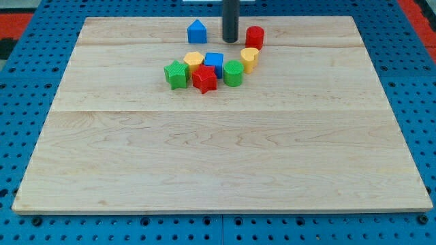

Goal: Move the red circle above the yellow heart

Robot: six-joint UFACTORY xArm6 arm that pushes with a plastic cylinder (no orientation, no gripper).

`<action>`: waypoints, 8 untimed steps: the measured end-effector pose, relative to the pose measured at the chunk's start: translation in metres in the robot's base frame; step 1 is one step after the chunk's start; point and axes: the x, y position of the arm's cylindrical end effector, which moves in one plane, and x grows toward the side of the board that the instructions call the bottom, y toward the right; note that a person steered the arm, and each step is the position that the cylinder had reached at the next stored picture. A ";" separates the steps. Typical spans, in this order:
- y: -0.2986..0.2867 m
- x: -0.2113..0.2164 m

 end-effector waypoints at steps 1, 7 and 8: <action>-0.031 -0.009; 0.124 0.030; 0.146 0.016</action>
